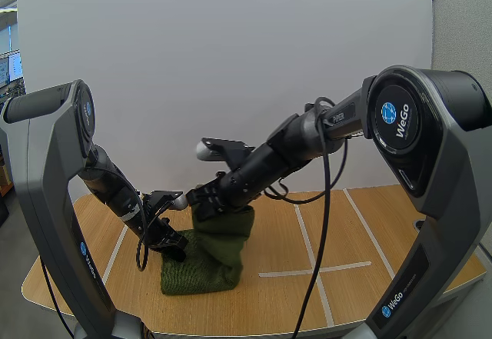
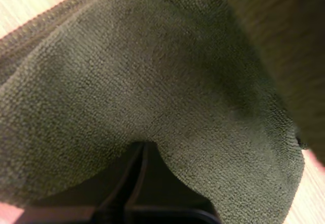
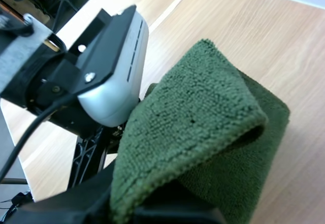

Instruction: Fold the towel

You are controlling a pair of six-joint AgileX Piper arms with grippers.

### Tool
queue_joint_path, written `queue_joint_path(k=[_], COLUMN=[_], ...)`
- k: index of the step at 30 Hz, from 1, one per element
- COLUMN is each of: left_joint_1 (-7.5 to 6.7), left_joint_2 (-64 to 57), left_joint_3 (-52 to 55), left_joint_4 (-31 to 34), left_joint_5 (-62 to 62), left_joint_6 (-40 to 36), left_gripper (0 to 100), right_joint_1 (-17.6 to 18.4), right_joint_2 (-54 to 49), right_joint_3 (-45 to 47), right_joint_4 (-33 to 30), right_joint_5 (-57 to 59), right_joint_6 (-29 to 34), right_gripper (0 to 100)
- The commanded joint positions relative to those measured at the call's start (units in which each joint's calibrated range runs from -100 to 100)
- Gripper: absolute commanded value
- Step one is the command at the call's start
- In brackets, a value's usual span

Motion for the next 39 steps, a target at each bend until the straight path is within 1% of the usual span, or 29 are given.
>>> queue_joint_path(k=[1, 11, 23, 26, 28, 30, 31, 32, 33, 35, 36, 37, 39], left_joint_1=[-0.18, -0.18, -0.11, 0.67, 1.76, 2.56, 3.25, 3.83, 4.5, 5.27, 5.55, 5.88, 6.4], left_joint_2=[1.15, -6.33, -6.94, -7.9, -9.02, -9.97, -10.64, -11.39, -12.33, -12.97, -13.11, -13.27, -13.27], left_joint_3=[1.41, 1.41, 1.41, 1.41, 1.41, 0.97, 0.44, 0.06, -0.47, -1.35, -1.63, -2.14, -2.72], left_joint_4=[0.15, 1.33, 2.79, 2.9, 3.07, 3.29, 3.42, 3.51, 3.51, 3.51, 3.51, 3.51, 3.51], left_joint_5=[-4.47, -5.02, -7.38, -7.75, -7.9, -7.9, -7.22, -6.44, -5.07, -2.61, -1.14, -0.23, 1.98], left_joint_6=[1.06, 0.69, -0.17, -0.17, 0.21, 0.21, 0.21, 0.21, 0.21, 0.21, 0.21, 0.21, 0.21], left_gripper=[0, 0, 0, 0, 0, 0, 0, 0, 0, 0, 0, 0, 0], right_joint_1=[1.67, 1.67, 1.67, 1.67, 1.67, 1.67, 1.67, 1.67, 1.67, 1.67, 1.67, 1.67, 1.67], right_joint_2=[3.02, 6.57, 11.8, 12.16, 12.16, 12.16, 12.16, 12.16, 12.16, 12.16, 12.16, 12.04, 11.91], right_joint_3=[-0.31, -0.31, -0.31, -0.31, -0.31, -0.31, -0.31, -0.31, -0.45, -0.45, -0.45, -0.45, -0.81], right_joint_4=[0.76, 1.36, 1.63, 2.07, 2.69, 3.16, 3.82, 4.37, 5.01, 6.65, 7.09, 7.7, 7.84], right_joint_5=[-4.66, -7.54, -9.09, -9.09, -9.09, -8.92, -8.74, -8.06, -6.62, -4.32, -3.81, -2.69, -0.75], right_joint_6=[0.97, -0.12, -0.56, -1.51, -1.71, -2.28, -2.59, -2.83, -3.16, -3.63, -3.89, -4.38, -4.39], right_gripper=[0, 0, 0, 0, 0, 0, 10, 26, 46, 67, 71, 78, 82])
